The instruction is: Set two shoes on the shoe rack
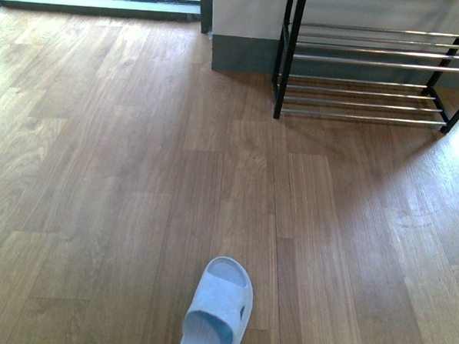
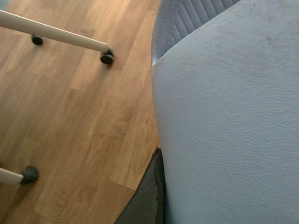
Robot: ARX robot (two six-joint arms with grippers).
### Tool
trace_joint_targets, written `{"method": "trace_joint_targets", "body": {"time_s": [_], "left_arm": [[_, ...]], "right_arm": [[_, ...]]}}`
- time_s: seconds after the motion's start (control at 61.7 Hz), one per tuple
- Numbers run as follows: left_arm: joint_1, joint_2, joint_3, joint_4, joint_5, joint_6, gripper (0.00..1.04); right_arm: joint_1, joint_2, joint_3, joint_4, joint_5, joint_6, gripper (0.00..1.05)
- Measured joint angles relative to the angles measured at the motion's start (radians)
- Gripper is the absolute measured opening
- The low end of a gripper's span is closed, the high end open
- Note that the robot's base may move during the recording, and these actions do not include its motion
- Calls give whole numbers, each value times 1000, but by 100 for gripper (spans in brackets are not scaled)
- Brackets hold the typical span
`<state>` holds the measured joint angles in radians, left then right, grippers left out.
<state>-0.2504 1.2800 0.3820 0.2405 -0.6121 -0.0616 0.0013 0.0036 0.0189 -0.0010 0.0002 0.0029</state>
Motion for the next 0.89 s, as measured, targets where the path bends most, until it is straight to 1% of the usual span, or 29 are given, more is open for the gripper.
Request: {"method": "trace_joint_targets", "body": {"time_s": [0.081,0.114,0.243,0.892], "left_arm": [[-120,-292,-64,-180,-148,-13,2],[-136,-344,-74,-198,-158,-14,2],[-147,-403,-76,-205,-178,-18,2],[-151,-399,-82,-208,-177,-19,2]], "right_arm": [[0,0,0,0,0,0,96],[0,0,0,0,0,0,96],[0,0,0,0,0,0,96],[0,1,0,2,0,0,96]]}}
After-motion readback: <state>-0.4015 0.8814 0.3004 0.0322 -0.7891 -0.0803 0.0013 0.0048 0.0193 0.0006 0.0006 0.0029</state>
